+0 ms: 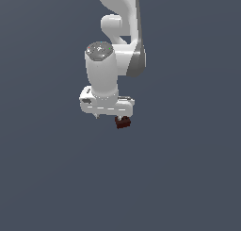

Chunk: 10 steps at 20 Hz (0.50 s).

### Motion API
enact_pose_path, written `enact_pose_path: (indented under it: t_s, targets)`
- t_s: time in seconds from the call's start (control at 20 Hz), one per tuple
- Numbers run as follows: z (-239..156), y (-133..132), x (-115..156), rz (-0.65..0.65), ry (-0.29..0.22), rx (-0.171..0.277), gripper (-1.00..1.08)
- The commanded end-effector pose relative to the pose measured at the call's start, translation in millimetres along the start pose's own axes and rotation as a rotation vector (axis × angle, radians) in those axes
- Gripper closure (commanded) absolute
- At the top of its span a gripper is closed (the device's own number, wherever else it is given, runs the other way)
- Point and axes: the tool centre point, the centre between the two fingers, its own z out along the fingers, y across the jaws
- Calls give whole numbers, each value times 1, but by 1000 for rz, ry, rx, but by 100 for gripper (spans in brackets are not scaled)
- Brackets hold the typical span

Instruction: Pick up the object and move it to a goal position.

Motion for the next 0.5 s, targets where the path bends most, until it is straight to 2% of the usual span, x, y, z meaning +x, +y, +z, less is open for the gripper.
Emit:
enact_pose_path:
  t_s: [0.0, 0.45]
  targets:
    - [3, -2, -2, 34, -1, 1, -92]
    - [21, -15, -14, 225, -4, 5, -92]
